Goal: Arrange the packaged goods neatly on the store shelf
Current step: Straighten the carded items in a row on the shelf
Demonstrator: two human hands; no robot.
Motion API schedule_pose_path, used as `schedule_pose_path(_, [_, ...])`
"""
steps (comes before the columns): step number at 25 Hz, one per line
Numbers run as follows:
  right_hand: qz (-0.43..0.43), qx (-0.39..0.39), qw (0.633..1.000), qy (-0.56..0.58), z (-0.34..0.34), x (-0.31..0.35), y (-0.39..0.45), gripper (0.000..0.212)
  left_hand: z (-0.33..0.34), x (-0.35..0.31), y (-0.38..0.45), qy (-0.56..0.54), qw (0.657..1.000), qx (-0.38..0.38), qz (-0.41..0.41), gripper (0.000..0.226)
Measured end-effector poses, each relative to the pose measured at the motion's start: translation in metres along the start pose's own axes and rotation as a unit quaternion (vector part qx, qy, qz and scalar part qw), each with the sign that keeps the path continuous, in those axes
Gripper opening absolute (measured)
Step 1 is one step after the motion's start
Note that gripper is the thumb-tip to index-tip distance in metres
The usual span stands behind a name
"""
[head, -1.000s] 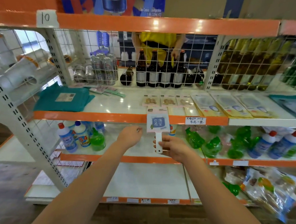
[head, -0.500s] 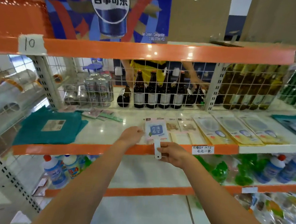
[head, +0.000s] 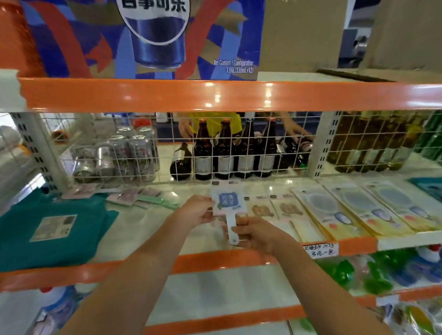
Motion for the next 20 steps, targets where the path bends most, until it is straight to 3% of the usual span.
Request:
schedule_pose_path(6, [0.017, -0.048, 0.981, -0.187, -0.048, 0.013, 0.018, 0.025, -0.002, 0.007, 0.027, -0.025, 0.999, -0.032, -0.026, 0.019])
schedule_pose_path(9, [0.003, -0.116, 0.943, -0.313, -0.073, 0.027, 0.028, 0.026, -0.001, 0.011, 0.031, -0.005, 0.998, -0.056, -0.031, 0.019])
schedule_pose_path(12, [-0.023, -0.123, 0.901, -0.415, -0.079, 0.036, 0.038, 0.027, 0.002, 0.018, 0.035, -0.005, 0.998, -0.063, -0.03, 0.018])
schedule_pose_path(16, [-0.036, -0.112, 0.859, -0.499, -0.074, 0.036, 0.05, 0.024, -0.003, 0.018, 0.043, 0.157, 0.983, -0.092, 0.025, 0.019])
schedule_pose_path(20, [-0.035, -0.11, 0.832, -0.542, -0.066, 0.035, 0.059, 0.024, -0.004, 0.012, 0.035, 0.348, 0.927, -0.125, 0.066, 0.026])
Point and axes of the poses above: each hand's wrist, its own y-axis towards the middle knuckle, its own z-axis out of the palm, x = y × z, the point moved 8 cm from there along y, towards the middle knuckle, and after that the axes turned 12 degrees about -y, right-handed, at the moved point
